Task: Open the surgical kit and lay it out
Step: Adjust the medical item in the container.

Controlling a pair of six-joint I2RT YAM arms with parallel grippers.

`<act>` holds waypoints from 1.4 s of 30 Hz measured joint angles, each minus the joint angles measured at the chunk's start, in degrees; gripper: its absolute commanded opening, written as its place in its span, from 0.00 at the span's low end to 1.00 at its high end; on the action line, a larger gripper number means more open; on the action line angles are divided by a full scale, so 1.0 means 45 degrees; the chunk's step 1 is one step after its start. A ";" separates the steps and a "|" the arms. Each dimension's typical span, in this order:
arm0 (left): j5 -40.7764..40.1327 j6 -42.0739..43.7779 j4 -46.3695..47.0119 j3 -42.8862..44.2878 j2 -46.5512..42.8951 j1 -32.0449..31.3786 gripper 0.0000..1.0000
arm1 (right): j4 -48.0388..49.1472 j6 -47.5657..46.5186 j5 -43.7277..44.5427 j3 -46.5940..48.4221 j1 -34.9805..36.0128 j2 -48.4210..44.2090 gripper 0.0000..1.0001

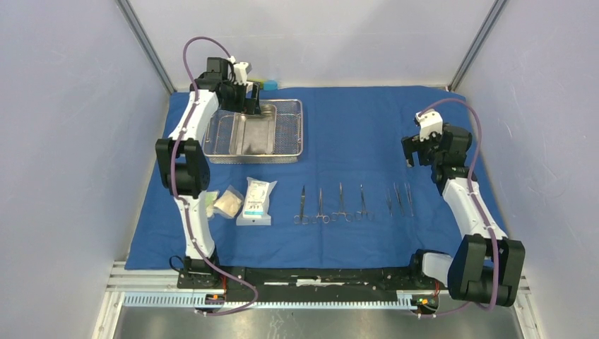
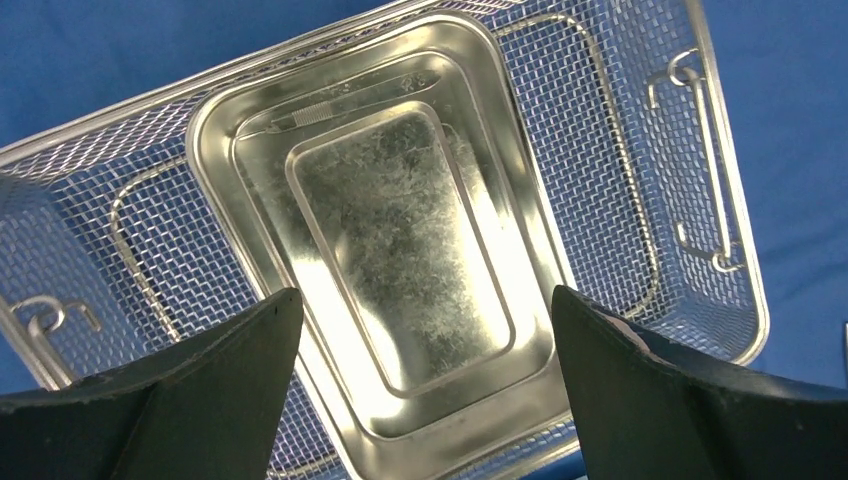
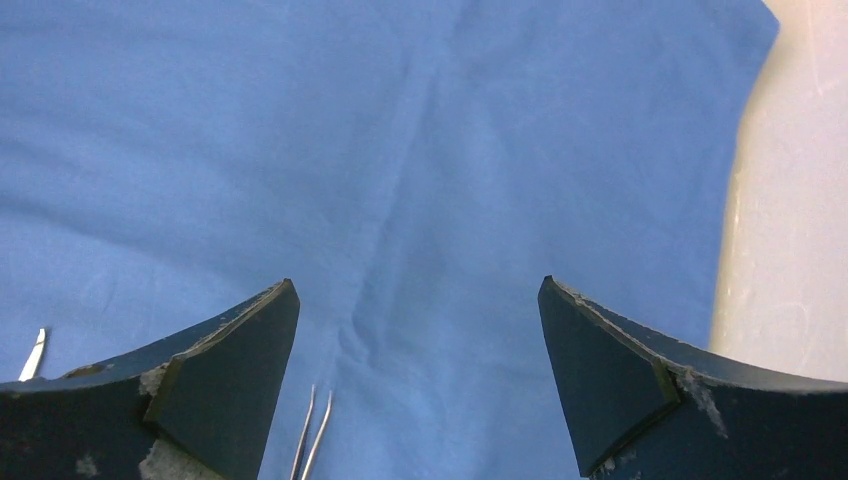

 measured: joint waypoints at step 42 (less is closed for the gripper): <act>0.1413 -0.7159 0.5527 0.1083 0.4673 0.0437 0.97 | 0.0102 -0.0529 -0.0879 -0.0223 0.0010 0.1161 0.98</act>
